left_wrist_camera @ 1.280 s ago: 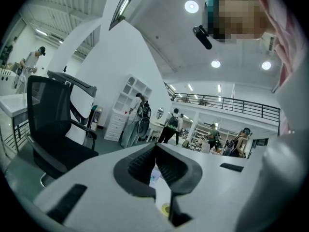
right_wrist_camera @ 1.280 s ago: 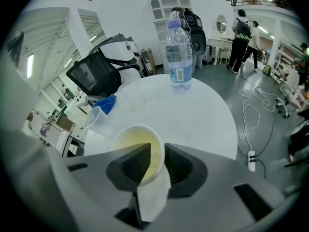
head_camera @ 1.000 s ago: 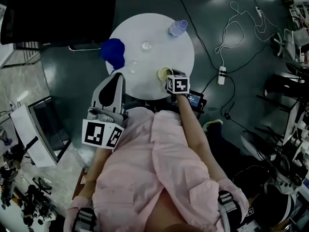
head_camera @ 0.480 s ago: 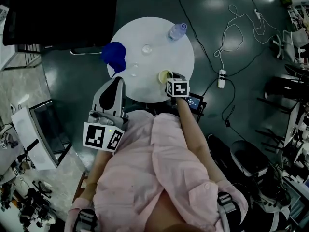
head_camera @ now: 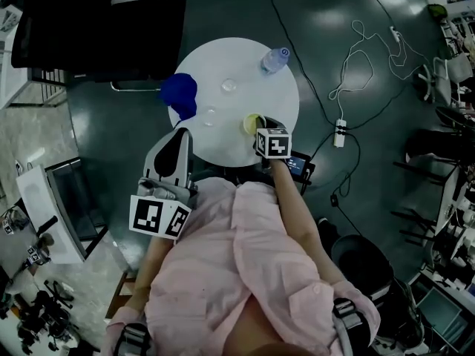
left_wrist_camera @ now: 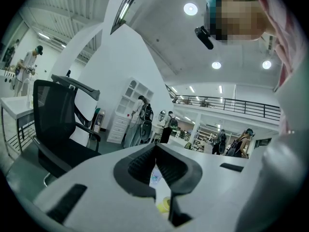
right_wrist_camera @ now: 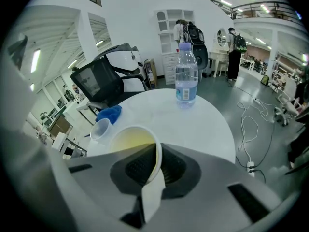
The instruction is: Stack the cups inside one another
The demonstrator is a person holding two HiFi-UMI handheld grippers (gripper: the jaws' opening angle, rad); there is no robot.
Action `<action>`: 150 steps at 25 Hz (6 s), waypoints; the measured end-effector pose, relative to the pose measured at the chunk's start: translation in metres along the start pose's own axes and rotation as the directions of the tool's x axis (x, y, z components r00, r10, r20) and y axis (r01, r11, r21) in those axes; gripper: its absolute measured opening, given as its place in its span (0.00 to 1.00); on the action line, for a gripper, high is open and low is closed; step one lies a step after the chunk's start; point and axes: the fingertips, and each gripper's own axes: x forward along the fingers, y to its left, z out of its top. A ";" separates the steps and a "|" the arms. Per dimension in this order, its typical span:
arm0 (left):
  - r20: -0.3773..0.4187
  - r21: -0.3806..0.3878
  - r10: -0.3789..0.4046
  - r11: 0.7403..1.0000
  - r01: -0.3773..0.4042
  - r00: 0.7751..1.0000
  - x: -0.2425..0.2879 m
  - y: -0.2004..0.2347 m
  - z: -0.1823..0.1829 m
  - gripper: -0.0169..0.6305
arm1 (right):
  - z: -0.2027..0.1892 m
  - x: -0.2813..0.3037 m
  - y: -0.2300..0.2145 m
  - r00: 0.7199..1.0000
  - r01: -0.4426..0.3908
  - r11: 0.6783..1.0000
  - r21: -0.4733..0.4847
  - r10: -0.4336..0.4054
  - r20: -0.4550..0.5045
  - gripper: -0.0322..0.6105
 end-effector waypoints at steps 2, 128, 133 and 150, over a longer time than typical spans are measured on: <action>0.003 -0.001 0.009 1.000 -0.009 1.000 -0.002 0.002 0.000 0.05 | 0.010 -0.004 0.004 0.999 -0.010 1.000 0.001 0.010 0.034 0.11; 0.023 -0.004 0.024 1.000 -0.024 0.999 -0.008 0.004 0.004 0.05 | 0.169 -0.143 0.118 0.834 -0.302 0.909 -0.286 0.397 0.383 0.11; 0.019 -0.003 0.034 0.999 -0.034 0.999 -0.011 0.008 0.003 0.05 | 0.161 -0.126 0.127 0.846 -0.318 0.900 -0.298 0.411 0.339 0.11; 0.028 -0.029 0.072 0.997 -0.071 0.997 -0.015 0.022 0.005 0.05 | 0.122 -0.061 0.139 0.898 -0.364 0.871 -0.329 0.422 0.125 0.11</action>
